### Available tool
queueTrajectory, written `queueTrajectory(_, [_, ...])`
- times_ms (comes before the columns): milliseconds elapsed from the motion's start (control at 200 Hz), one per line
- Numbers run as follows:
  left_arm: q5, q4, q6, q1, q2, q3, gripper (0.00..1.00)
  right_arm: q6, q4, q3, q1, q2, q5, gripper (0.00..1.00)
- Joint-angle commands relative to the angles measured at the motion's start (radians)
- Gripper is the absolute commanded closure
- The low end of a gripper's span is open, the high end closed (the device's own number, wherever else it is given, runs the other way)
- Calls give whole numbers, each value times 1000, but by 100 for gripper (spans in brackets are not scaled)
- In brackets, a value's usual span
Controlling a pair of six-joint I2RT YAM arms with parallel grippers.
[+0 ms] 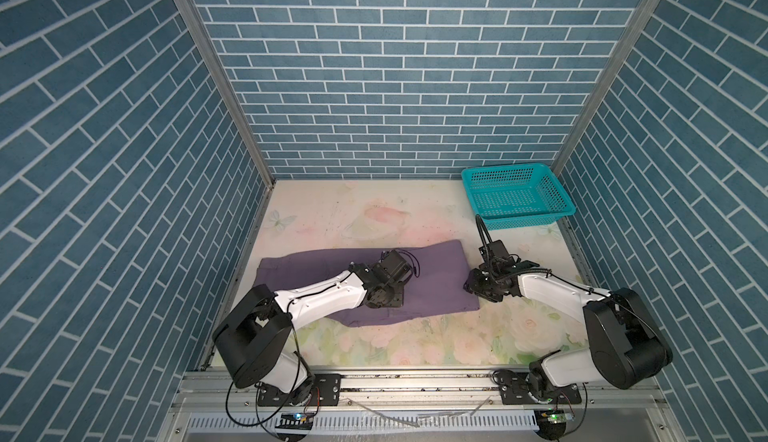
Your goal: Fold and stack the trousers
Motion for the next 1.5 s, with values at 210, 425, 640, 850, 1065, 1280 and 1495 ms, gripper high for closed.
queueTrajectory(210, [43,29,-23,5,3,-32,97,26,-54,-30,-4,52,15,46])
queueTrajectory(425, [92,17,-72,3,-65,-81,100,26,-51,-36,-4,60,18,46])
queueTrajectory(640, [128,21,-129,3,-120,-162,100,26,-52,-33,-4,68,14,46])
queueTrajectory(850, [101,36,-131,7,-72,-190,90,26,-51,-38,-4,65,7,46])
queueTrajectory(1065, [116,8,-75,82,-56,-162,53,48,-11,-70,-4,33,-41,52])
queueTrajectory(1280, [76,-133,-12,192,-214,-100,54,93,63,-120,-4,56,-69,46])
queueTrajectory(1495, [81,-75,-11,193,-209,-24,51,122,105,-155,-4,48,-84,66])
